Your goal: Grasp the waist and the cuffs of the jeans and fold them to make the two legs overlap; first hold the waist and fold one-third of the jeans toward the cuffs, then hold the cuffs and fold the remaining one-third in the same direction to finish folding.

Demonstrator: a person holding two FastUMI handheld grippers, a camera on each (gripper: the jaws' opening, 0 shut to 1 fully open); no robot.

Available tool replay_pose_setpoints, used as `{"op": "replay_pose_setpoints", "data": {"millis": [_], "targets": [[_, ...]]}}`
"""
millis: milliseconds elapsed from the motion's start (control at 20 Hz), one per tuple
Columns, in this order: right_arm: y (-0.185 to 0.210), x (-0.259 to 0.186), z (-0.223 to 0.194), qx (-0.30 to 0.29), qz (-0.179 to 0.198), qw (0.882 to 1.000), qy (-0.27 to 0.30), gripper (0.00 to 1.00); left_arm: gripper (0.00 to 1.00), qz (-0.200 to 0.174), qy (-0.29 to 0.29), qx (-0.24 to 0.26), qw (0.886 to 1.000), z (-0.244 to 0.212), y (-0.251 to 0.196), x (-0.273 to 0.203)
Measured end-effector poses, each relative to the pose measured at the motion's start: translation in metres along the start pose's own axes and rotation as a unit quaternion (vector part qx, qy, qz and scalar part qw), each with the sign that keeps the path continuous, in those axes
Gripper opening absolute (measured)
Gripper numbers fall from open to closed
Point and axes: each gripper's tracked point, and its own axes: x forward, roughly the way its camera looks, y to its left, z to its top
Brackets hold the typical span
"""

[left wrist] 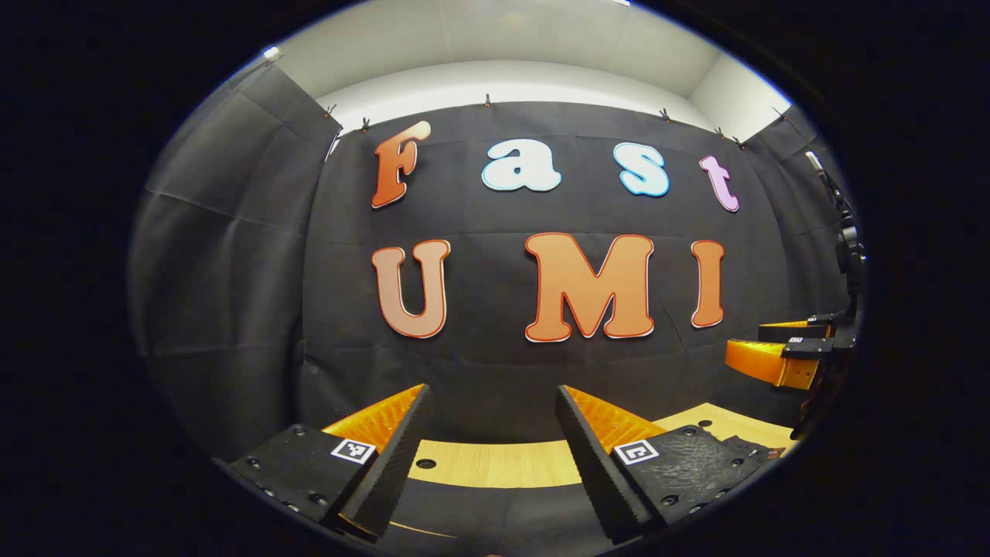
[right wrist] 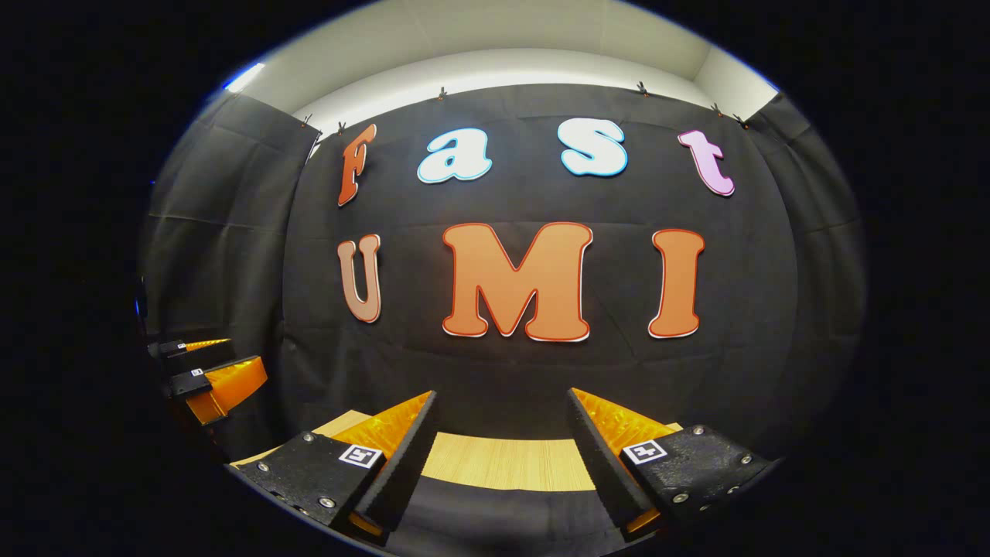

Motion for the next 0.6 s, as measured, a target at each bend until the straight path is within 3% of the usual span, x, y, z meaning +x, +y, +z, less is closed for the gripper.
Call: {"op": "replay_pose_setpoints", "data": {"millis": [450,600], "targets": [[-0.026,-0.017,-0.014,0.020,-0.028,0.999,0.013,0.97,0.97,0.037,-0.011,0.038,0.999,0.003,0.027,-0.018],[-0.036,-0.022,-0.025,0.037,-0.041,0.998,0.032,0.97,0.97,0.016,0.047,0.007,0.999,-0.031,0.022,-0.023]]}}
